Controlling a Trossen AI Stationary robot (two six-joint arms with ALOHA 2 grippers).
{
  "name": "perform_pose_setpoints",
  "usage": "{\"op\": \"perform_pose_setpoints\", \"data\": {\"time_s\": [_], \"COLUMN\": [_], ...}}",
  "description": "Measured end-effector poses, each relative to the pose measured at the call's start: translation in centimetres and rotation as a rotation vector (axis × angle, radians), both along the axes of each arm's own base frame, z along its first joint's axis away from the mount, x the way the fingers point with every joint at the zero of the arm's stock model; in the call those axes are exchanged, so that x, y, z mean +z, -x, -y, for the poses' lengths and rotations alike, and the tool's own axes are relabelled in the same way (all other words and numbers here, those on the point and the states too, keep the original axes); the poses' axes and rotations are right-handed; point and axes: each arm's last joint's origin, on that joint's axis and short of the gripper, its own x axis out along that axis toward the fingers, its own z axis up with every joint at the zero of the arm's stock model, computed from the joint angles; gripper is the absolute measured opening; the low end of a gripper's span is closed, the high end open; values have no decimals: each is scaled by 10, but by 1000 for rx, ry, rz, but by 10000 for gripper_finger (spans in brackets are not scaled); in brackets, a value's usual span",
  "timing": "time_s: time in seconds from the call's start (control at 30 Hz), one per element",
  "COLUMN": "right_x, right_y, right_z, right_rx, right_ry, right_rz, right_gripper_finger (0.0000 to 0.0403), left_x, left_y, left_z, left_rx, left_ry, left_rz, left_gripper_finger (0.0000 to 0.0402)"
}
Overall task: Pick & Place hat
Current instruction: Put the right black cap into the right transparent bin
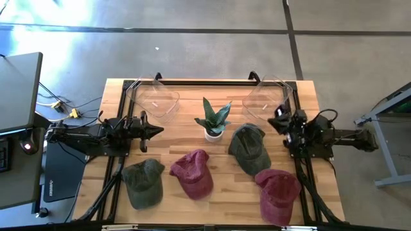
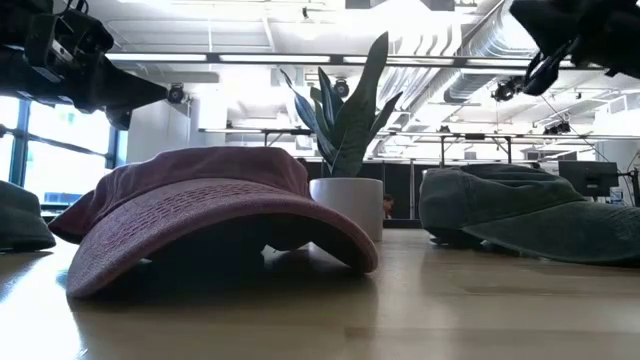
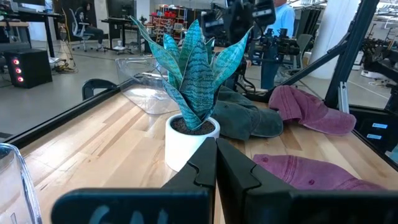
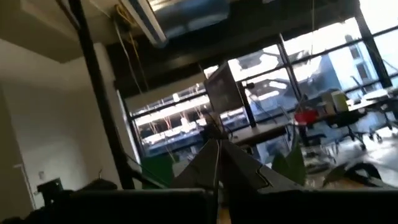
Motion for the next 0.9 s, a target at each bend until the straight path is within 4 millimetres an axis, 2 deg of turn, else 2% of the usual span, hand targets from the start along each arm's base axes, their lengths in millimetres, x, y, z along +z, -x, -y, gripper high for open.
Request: {"op": "perform_pose_setpoints", "data": {"time_s": [0.17, 0.33, 0.57, 0.73, 0.9], "right_x": [-6, 14, 42, 51, 57], "right_y": [-20, -45, -71, -89, -122], "right_z": [-4, -13, -24, -26, -18], "right_rx": [19, 81, 5, -36, -30], "right_ry": [-6, 66, 89, 92, 207], "right_rz": [-181, -413, -932, -1268, -1433], "right_gripper_finger": [31, 86, 156, 183, 202], "left_x": [0, 0, 0, 0, 0], "left_y": [0, 0, 0, 0, 0], "left_z": [0, 0, 0, 0, 0], "left_rx": [0, 0, 0, 0, 0], "left_ry": [0, 0, 0, 0, 0], "left_rz": [0, 0, 0, 0, 0], "left_gripper_finger": [0, 0, 0, 0, 0]}}
